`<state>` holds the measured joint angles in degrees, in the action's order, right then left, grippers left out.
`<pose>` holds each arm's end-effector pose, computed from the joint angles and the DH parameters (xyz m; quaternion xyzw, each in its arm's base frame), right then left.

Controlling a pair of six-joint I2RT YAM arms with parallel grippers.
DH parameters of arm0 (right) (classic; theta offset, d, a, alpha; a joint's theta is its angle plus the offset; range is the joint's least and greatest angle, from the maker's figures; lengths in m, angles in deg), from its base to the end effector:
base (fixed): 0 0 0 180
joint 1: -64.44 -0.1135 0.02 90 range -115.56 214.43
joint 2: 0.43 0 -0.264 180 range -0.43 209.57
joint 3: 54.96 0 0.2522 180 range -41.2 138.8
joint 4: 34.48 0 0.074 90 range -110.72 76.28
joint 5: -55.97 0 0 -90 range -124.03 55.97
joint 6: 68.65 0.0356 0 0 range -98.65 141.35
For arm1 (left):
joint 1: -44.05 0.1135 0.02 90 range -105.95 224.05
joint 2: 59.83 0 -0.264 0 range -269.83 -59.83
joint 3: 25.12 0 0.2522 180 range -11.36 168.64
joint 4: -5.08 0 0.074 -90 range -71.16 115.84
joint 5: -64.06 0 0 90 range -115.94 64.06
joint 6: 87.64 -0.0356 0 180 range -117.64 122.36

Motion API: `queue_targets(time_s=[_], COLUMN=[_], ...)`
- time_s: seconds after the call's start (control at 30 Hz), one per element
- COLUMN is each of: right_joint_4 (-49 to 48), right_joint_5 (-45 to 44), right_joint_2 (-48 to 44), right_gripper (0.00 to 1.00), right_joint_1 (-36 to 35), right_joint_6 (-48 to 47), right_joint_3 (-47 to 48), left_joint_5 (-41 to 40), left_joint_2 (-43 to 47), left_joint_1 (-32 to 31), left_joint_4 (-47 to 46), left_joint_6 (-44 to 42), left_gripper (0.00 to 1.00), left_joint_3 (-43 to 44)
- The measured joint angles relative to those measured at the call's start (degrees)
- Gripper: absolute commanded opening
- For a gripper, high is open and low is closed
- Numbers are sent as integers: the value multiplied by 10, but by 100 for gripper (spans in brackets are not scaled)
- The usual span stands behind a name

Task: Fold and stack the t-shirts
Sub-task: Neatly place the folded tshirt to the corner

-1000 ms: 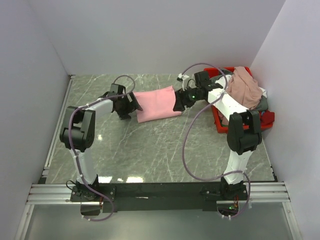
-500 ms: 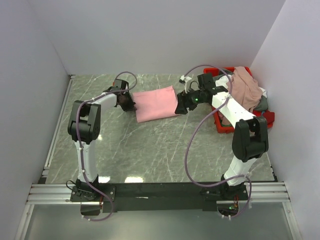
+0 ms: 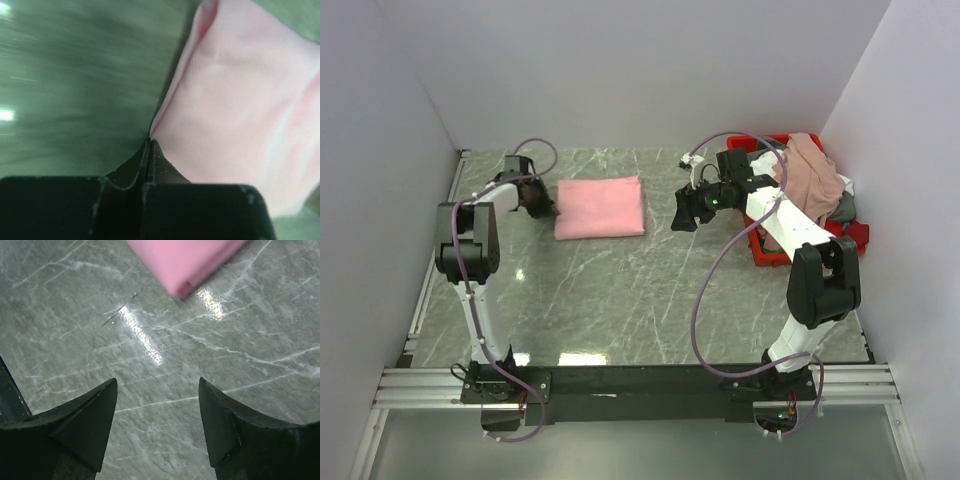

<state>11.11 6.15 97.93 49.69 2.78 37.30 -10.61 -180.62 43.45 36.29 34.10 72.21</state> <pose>0.3538 0.1169 0.2685 -0.3623 0.8176 0.3140 0.3188 0.4490 -0.0141 0.1515 -0.2145 0.9205 -0.2058 0.2534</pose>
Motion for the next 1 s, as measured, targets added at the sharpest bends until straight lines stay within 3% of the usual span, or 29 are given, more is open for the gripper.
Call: queue_targets(time_s=[0.2, 0.37, 0.53, 0.73, 0.83, 0.87, 1.0], right_joint_4=[2, 7, 9, 10, 12, 14, 20], right_joint_5=[4, 5, 7, 10, 11, 11, 10], right_joint_2=[0, 0, 0, 0, 0, 0, 0], right_gripper=[72, 72, 72, 72, 72, 72, 72], right_joint_1=[0, 0, 0, 0, 0, 0, 0], right_joint_6=[-8, -17, -21, -24, -26, -27, -35], right_joint_3=[0, -1, -1, -1, -1, -1, -1], left_joint_5=[-80, -158, -233, -308, -323, -325, -325], left_joint_2=[-26, -92, -165, -214, -229, -231, -226], left_joint_1=[89, 143, 158, 162, 174, 178, 191], left_joint_4=[56, 106, 160, 214, 241, 243, 249], left_joint_6=[-43, -76, -104, -127, -133, -135, -136], left_gripper=[0, 0, 0, 1, 12, 26, 48], left_joint_3=[64, 184, 314, 406, 439, 442, 442])
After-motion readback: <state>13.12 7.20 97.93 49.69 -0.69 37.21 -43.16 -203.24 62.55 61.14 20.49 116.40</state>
